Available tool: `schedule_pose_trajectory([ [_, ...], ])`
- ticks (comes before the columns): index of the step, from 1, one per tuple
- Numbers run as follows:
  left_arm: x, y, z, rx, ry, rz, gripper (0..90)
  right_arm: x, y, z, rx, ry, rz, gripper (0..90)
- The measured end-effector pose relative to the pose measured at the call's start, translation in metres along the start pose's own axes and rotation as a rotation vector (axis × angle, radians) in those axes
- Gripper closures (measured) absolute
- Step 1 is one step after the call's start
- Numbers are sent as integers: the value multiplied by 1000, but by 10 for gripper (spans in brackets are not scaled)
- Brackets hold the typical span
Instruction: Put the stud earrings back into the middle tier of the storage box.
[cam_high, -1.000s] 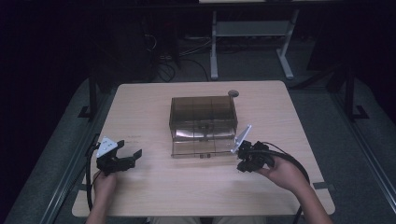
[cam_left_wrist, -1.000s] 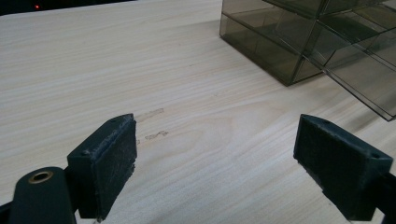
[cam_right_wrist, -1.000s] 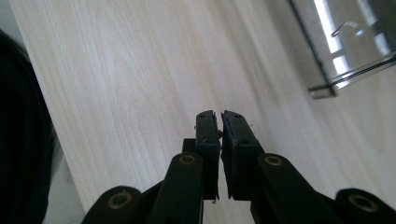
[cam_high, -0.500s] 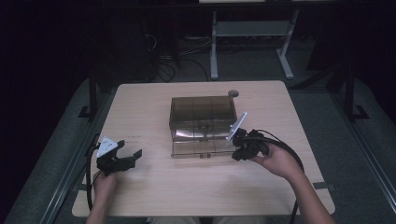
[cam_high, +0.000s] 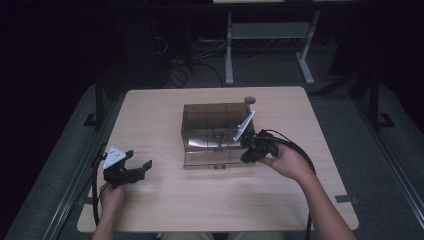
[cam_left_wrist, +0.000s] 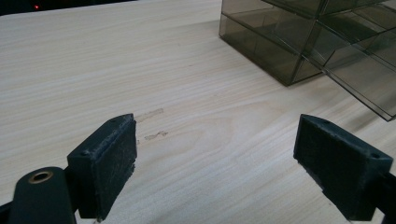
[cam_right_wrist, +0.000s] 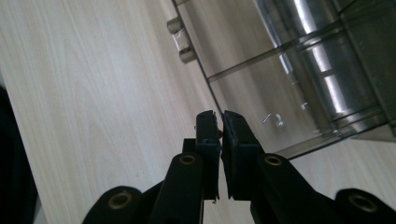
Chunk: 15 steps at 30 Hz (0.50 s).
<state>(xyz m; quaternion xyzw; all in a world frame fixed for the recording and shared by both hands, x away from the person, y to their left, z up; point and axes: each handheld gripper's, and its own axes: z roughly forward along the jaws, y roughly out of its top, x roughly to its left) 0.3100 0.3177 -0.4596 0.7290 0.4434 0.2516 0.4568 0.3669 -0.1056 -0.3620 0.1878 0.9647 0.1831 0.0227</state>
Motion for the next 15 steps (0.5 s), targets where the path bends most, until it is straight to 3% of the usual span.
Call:
schedule_pose_trajectory([
  [15, 1, 0, -1, -4, -2, -15, 128, -22, 24, 19, 45, 1, 18, 850],
])
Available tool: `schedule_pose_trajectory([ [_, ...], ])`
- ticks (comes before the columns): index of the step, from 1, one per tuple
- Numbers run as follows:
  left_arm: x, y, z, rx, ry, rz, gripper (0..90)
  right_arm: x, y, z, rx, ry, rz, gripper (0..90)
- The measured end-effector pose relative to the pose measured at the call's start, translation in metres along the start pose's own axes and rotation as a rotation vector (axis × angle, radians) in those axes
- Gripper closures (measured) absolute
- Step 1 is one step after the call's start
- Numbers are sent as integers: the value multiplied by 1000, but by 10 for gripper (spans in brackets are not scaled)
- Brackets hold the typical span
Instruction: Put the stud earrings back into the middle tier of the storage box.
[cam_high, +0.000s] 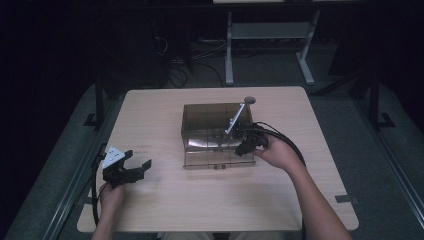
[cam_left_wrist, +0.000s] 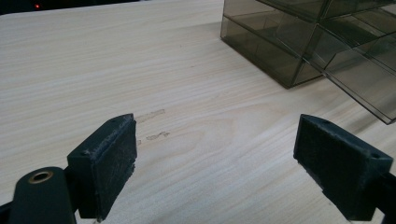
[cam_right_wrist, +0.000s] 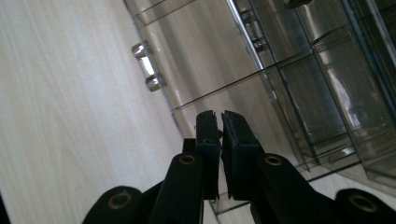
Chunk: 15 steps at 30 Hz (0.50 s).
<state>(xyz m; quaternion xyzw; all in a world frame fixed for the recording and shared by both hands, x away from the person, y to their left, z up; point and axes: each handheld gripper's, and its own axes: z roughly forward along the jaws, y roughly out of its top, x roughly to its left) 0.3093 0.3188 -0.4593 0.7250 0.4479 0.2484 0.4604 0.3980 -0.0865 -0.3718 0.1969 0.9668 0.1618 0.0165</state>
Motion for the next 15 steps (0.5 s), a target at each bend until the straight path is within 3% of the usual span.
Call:
schedule_pose_trajectory([
  [7, 0, 0, 0, -5, -4, -2, 128, -13, 5, 14, 18, 0, 27, 850],
  [15, 0, 0, -1, -6, -8, -1, 128, -15, 11, 26, 47, 3, 31, 849],
])
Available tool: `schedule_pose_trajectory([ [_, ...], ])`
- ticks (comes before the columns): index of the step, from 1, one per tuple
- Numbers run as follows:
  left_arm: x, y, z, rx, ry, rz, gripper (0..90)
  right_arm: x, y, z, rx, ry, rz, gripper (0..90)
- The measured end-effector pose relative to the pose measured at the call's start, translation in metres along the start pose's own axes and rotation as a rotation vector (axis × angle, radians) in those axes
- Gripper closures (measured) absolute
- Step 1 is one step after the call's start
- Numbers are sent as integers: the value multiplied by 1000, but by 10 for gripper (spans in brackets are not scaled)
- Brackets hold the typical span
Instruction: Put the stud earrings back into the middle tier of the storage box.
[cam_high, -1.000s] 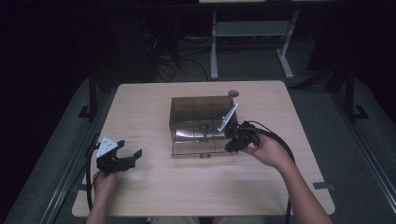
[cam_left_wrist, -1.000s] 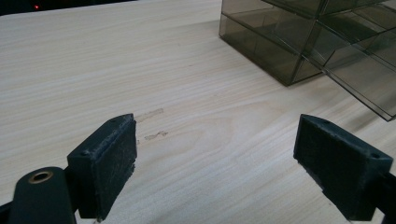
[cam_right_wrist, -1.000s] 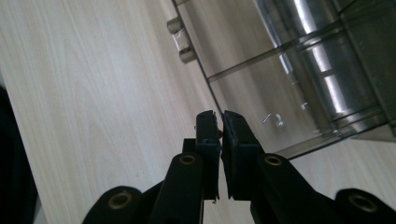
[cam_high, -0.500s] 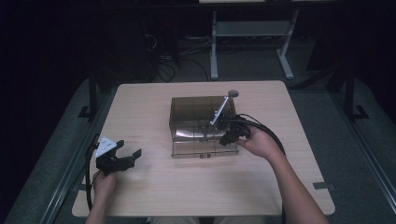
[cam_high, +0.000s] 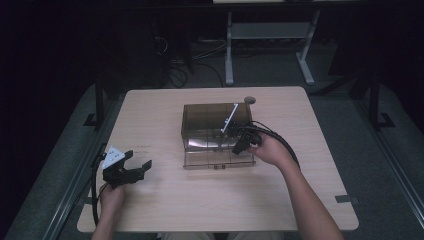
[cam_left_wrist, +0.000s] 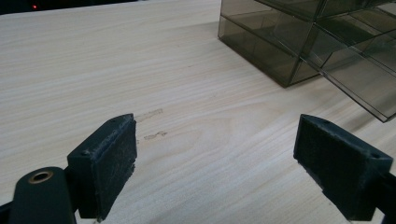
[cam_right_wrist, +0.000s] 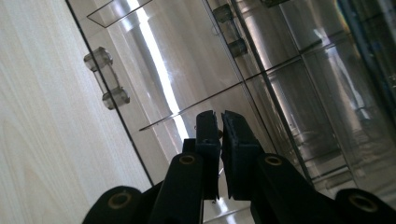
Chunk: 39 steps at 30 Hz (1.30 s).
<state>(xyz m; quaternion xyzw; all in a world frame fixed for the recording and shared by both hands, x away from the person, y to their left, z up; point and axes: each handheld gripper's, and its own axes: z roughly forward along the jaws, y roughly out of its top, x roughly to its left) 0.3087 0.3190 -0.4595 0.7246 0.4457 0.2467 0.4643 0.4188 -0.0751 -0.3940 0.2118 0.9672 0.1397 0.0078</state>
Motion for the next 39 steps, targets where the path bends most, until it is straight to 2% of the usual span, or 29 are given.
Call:
schedule_pose_trajectory([
  [7, 0, 0, 0, 1, -1, 3, 128, -2, 1, 8, 29, 4, 5, 848],
  [14, 0, 0, 0, 2, -1, 2, 128, -6, -1, 8, 31, 6, 18, 847],
  [23, -1, 0, 0, 5, -2, 4, 128, -7, -5, 1, -2, 15, 37, 806],
  [27, -1, 0, 0, 4, -1, 3, 128, -6, -10, -6, -39, 29, 39, 777],
  [33, -2, 0, 0, 10, -1, 9, 128, -3, -23, -21, -101, 47, 58, 719],
  [39, -2, 0, 1, 15, 4, 16, 128, -3, -38, -31, -136, 49, 69, 670],
])
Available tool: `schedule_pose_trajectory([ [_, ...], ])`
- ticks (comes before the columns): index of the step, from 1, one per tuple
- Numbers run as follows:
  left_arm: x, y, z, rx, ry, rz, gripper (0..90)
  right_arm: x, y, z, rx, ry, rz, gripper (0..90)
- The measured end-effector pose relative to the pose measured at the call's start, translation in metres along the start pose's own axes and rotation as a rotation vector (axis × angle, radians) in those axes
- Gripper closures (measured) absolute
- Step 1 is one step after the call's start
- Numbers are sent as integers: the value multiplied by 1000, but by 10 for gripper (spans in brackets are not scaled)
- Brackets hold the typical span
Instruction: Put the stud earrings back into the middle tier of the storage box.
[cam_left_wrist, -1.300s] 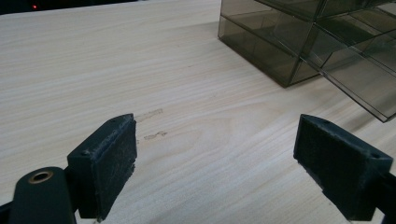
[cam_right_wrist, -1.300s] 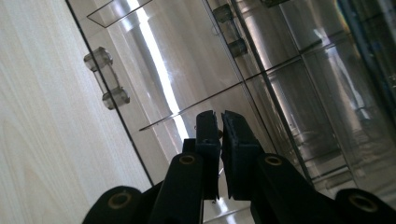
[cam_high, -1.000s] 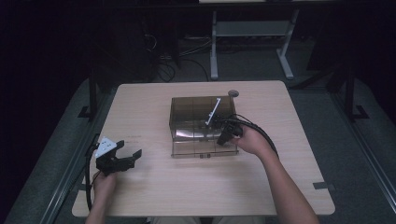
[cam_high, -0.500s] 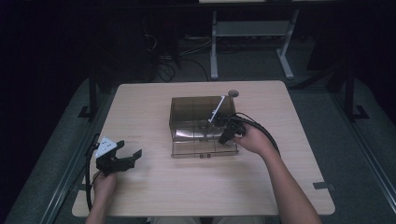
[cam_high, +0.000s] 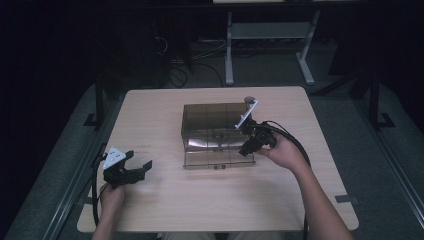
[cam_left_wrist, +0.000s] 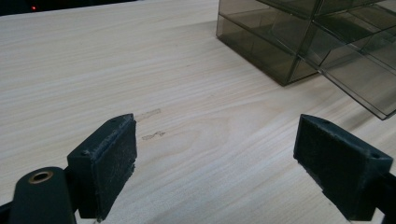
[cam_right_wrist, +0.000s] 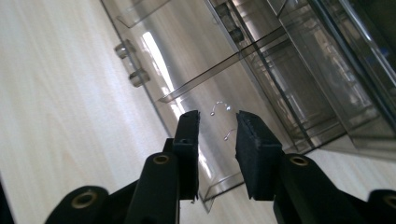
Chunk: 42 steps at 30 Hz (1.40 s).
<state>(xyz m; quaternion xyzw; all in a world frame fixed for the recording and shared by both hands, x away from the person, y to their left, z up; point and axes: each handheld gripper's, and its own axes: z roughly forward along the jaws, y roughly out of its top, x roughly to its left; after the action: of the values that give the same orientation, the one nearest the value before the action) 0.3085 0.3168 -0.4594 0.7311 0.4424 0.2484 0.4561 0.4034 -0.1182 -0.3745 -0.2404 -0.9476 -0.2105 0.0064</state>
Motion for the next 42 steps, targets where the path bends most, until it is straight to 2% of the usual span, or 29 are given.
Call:
schedule_pose_trajectory([
  [10, 0, 0, 0, 0, 2, -3, 128, -6, -17, -10, -25, 6, 42, 604],
  [31, 0, 0, 1, 3, 3, 3, 128, -3, -56, -29, -57, -17, 87, 530],
  [42, 0, 0, 1, 4, 2, 2, 128, 0, -83, -30, -68, -18, 127, 500],
])
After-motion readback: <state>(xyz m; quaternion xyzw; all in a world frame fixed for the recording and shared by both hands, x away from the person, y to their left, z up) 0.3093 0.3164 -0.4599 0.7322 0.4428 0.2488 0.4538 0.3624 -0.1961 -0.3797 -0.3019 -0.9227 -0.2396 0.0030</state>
